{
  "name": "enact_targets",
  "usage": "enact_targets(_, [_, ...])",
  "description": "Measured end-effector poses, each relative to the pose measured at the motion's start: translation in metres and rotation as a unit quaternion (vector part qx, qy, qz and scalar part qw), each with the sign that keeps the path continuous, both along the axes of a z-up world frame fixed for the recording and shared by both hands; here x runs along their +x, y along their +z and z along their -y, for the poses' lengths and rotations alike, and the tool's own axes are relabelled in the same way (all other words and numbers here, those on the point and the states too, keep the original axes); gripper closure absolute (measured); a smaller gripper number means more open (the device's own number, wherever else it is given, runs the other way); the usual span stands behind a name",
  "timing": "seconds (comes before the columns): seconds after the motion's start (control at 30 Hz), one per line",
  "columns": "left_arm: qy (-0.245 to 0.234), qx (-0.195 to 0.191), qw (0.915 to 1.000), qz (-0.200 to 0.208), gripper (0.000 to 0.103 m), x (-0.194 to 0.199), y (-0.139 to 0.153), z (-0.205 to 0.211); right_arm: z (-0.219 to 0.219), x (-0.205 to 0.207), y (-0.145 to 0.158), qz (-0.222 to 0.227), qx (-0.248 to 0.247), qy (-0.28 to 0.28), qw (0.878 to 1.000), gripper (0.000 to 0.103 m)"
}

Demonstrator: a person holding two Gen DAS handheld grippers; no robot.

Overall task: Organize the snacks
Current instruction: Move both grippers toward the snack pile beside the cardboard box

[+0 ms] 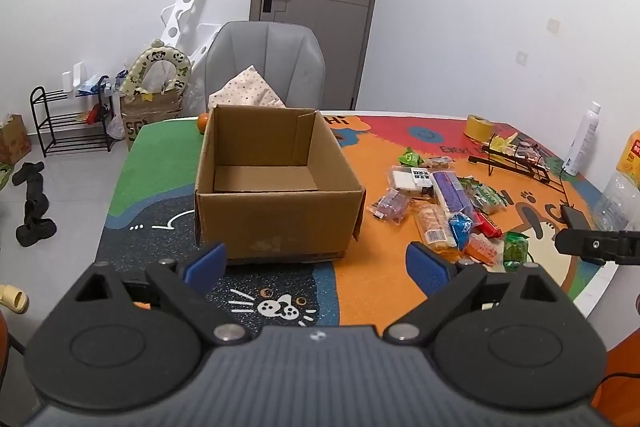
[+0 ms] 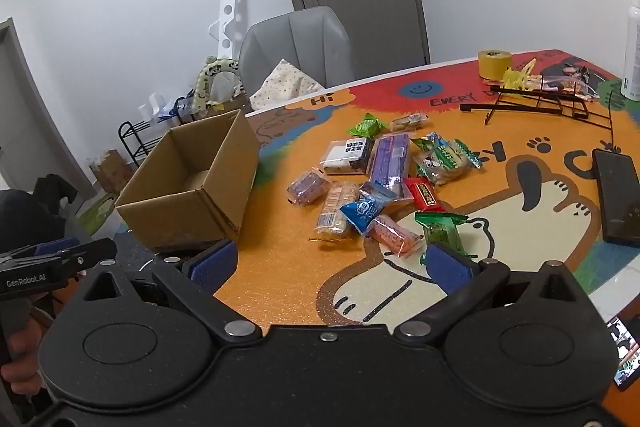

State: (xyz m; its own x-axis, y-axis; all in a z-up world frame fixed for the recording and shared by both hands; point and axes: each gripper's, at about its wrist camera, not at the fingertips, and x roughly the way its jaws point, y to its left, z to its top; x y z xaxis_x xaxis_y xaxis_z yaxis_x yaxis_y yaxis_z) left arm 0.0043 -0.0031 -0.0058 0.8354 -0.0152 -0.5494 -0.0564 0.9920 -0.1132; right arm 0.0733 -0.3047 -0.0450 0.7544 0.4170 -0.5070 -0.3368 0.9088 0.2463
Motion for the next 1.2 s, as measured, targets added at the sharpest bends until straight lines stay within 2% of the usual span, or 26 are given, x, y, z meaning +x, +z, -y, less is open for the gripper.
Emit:
enact_targets(1.07, [-0.014, 0.001, 0.9999, 0.003, 0.007, 0.0, 0.005, 0.01, -0.007, -0.007, 0.006, 0.018, -0.025, 0.0, 1.0, 0.0])
enact_targets(1.2, [-0.018, 0.006, 0.9998, -0.003, 0.007, 0.0, 0.003, 0.014, -0.005, -0.004, 0.005, 0.008, -0.012, 0.001, 1.0, 0.0])
